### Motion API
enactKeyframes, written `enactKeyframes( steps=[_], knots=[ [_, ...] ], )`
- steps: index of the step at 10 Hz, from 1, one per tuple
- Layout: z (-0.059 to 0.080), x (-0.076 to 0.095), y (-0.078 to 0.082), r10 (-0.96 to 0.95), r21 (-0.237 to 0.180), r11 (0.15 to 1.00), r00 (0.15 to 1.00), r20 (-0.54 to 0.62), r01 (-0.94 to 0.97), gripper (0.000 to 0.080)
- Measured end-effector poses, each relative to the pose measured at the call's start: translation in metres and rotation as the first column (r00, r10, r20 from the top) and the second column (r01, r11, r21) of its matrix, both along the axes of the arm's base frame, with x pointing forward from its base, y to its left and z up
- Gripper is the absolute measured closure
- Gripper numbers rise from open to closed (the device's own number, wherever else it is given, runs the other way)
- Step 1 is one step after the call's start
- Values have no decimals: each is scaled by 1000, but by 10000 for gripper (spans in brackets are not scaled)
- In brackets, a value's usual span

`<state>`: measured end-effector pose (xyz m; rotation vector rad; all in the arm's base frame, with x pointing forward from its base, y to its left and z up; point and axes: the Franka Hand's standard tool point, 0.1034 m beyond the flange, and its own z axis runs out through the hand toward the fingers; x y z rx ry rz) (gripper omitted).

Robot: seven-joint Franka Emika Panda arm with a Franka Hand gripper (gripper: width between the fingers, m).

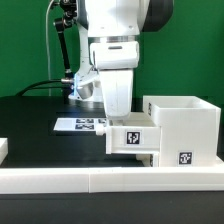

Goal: Assemble drawer

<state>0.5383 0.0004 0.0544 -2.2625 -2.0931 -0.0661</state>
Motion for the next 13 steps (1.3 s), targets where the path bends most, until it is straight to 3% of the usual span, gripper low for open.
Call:
enactKeyframes(
  steps=[13],
  knots=[
    [-2, -1, -4, 12, 2, 1000, 1000, 15, -12, 757]
  ],
)
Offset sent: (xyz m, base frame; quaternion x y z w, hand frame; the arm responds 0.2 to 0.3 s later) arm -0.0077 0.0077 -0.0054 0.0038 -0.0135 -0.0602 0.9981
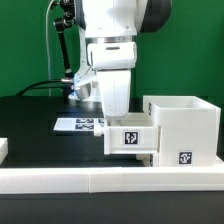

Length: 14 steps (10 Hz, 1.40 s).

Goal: Assemble drawer

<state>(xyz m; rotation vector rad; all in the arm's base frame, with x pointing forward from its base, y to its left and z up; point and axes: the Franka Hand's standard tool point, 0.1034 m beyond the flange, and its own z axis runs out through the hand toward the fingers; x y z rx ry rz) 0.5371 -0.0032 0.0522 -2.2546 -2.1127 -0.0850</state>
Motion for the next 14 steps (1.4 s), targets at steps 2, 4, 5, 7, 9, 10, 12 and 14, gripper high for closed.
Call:
enactKeyframes(
  steps=[2, 4, 5, 7, 9, 10, 12, 14],
  knots=[
    [0, 0, 1, 20, -6, 1000, 1000, 1, -20, 757],
    [0, 0, 0, 25, -8, 1000, 1000, 2, -25, 757],
    [0, 0, 0, 25, -8, 1000, 1000, 2, -25, 757],
    [-1, 0, 0, 28, -8, 1000, 1000, 2, -28, 757],
    [-1, 1, 0, 28, -7, 1000, 1000, 9, -28, 757],
    [-1, 0, -2, 23, -7, 1000, 1000, 3, -23, 757],
    [-1, 0, -2, 22, -7, 1000, 1000, 4, -22, 757],
    [-1, 0, -2, 22, -7, 1000, 1000, 4, -22, 757]
  ],
)
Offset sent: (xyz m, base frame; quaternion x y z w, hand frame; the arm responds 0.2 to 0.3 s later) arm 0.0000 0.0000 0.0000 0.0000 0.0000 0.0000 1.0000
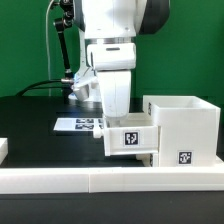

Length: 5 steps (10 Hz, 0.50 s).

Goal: Assemble drawer

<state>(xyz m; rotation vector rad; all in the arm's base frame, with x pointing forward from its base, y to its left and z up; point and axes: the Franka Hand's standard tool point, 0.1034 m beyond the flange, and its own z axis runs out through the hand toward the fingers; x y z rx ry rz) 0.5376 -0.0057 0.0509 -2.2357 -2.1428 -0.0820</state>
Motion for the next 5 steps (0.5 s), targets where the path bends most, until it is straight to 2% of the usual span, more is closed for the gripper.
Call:
enactKeyframes(
  steps=[5],
  knots=[
    [-2, 0, 1, 60, -2, 998, 998, 24, -60, 757]
  ],
)
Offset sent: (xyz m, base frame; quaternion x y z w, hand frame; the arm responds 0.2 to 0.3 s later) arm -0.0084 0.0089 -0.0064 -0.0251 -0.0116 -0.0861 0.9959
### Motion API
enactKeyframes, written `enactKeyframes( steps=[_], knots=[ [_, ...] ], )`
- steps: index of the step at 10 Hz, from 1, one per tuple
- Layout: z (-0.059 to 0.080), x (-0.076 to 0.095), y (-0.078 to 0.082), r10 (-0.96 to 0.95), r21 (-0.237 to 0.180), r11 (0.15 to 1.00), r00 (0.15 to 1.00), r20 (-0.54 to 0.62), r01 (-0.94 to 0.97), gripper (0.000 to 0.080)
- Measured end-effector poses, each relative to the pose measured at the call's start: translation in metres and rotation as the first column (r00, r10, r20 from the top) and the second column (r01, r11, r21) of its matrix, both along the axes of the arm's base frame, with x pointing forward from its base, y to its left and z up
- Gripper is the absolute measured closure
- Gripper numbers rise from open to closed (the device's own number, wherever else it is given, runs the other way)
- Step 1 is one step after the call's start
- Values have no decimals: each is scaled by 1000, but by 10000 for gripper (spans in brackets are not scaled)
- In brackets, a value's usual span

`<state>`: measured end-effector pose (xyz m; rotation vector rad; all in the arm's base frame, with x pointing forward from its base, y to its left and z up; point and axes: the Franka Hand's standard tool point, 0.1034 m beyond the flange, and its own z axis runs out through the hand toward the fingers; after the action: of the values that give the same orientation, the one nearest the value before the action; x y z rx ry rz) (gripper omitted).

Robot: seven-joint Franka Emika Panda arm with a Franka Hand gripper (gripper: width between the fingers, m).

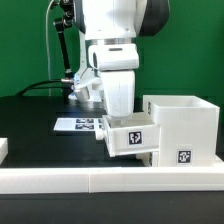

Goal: Assemble drawer

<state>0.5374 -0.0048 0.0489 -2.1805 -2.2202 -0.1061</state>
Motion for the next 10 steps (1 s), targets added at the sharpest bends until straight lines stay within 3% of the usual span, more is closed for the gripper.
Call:
enactKeyframes(
  steps=[8, 10],
  knots=[
    [2, 4, 9, -24, 0, 1000, 1000, 15, 24, 757],
    [1, 3, 1, -64, 7, 998, 998, 8, 64, 757]
  ],
)
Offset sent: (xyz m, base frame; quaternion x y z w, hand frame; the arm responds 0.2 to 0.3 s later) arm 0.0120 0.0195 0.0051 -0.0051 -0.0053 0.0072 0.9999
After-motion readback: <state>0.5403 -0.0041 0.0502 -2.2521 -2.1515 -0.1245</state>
